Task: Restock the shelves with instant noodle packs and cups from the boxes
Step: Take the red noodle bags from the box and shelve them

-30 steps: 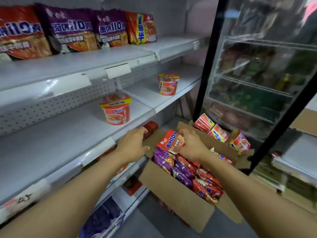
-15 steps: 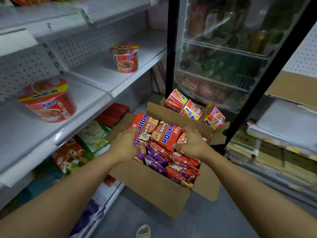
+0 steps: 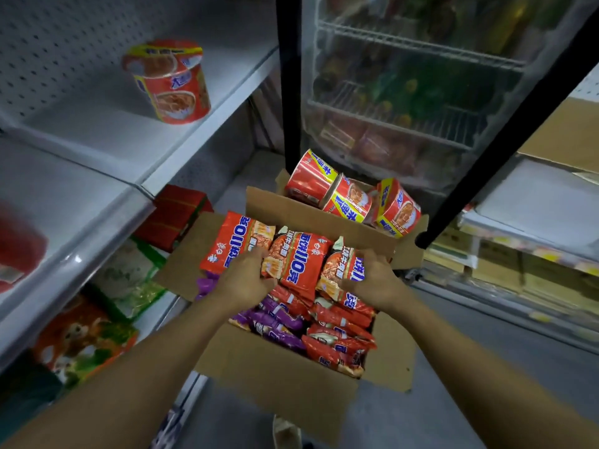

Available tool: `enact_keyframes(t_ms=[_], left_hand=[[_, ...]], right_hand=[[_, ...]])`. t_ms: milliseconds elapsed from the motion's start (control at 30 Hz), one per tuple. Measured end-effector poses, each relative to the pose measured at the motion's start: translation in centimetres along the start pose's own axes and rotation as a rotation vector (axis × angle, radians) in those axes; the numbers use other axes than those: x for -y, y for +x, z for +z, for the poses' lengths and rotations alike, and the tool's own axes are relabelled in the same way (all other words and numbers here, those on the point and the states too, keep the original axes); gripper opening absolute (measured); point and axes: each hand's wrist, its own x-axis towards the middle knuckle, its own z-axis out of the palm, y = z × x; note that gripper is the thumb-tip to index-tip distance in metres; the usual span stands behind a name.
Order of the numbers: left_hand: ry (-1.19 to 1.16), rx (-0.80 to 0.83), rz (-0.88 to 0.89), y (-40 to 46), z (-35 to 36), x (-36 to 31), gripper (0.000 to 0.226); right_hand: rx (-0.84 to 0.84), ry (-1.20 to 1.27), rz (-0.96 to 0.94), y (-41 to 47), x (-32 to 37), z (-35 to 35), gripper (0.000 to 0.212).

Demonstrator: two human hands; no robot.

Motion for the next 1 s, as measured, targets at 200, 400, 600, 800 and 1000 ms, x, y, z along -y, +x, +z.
enact_keyframes(t_ms=[200,400,600,800,1000], left_hand=[[0.065,0.119,0.129,5.8,3.3,-2.6,0.061],[0.262,0.244,0.317,10.5,8.1,-6.8,0.067],[0.43,0.296,0.434,15.3,13.0,-9.4,0.068],[0.633,0.353,0.481,18.8,16.7,-9.7,0.086],[0.756,0.336,0.46,20.1,18.9,-9.6,0.101]], right_hand=[[-0.073,-0.001,0.126,2.6,-4.1,0.4,0.072],[-0.149,0.017,0.164,4.4,-8.3,1.1,0.06],[-0.129,0.076,0.187,6.6,-11.0,1.8,0.06],[-0.083,0.164,0.193,9.0,-13.7,3.1,0.063],[-0.07,0.187,0.174,10.3,-15.6,3.6,0.061]])
